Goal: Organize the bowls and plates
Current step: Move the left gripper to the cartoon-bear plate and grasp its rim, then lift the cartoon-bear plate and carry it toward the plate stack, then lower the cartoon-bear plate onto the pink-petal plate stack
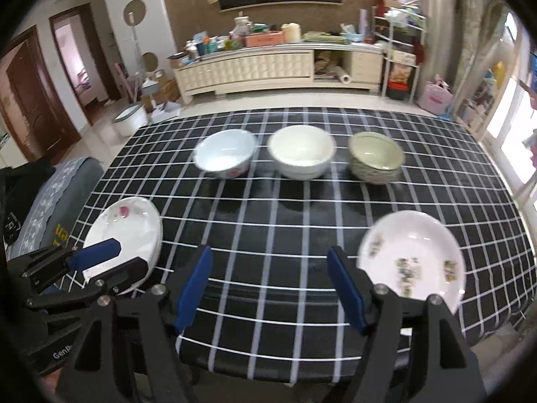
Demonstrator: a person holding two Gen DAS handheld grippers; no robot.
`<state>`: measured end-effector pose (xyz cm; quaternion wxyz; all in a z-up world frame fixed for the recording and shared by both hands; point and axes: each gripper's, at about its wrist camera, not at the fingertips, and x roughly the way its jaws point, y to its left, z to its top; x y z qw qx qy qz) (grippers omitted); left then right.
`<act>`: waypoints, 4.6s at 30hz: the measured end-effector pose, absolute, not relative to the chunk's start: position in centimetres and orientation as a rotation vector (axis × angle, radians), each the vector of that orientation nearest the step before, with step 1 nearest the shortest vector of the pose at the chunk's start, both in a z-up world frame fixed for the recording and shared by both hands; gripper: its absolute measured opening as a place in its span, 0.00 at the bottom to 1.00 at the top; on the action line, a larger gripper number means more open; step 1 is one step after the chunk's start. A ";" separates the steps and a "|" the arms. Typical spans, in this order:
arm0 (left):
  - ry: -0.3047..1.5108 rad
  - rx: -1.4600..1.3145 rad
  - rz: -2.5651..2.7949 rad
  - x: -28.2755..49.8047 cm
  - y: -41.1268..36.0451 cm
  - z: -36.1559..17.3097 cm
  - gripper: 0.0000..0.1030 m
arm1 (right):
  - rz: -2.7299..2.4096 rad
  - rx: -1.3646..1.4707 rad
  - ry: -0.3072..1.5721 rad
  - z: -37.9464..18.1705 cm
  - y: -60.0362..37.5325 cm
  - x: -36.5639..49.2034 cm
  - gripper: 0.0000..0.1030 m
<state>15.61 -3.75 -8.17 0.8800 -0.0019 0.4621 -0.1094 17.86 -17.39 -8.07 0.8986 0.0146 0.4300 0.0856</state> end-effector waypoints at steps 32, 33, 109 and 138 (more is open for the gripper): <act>1.056 0.145 -0.434 21.8 -22.6 -11.8 0.48 | -0.093 0.163 0.985 -12.9 -36.8 18.6 0.75; 1.060 0.146 -0.434 22.1 -23.0 -12.1 0.48 | -0.100 0.164 0.989 -13.2 -37.1 18.8 0.75; 1.181 0.067 -0.363 22.2 -18.2 -17.3 0.24 | 0.007 0.128 1.083 -15.9 -31.1 20.4 0.31; 1.090 -0.169 -0.032 18.4 2.3 -13.9 0.21 | 0.330 0.041 1.046 -13.8 -12.1 22.3 0.24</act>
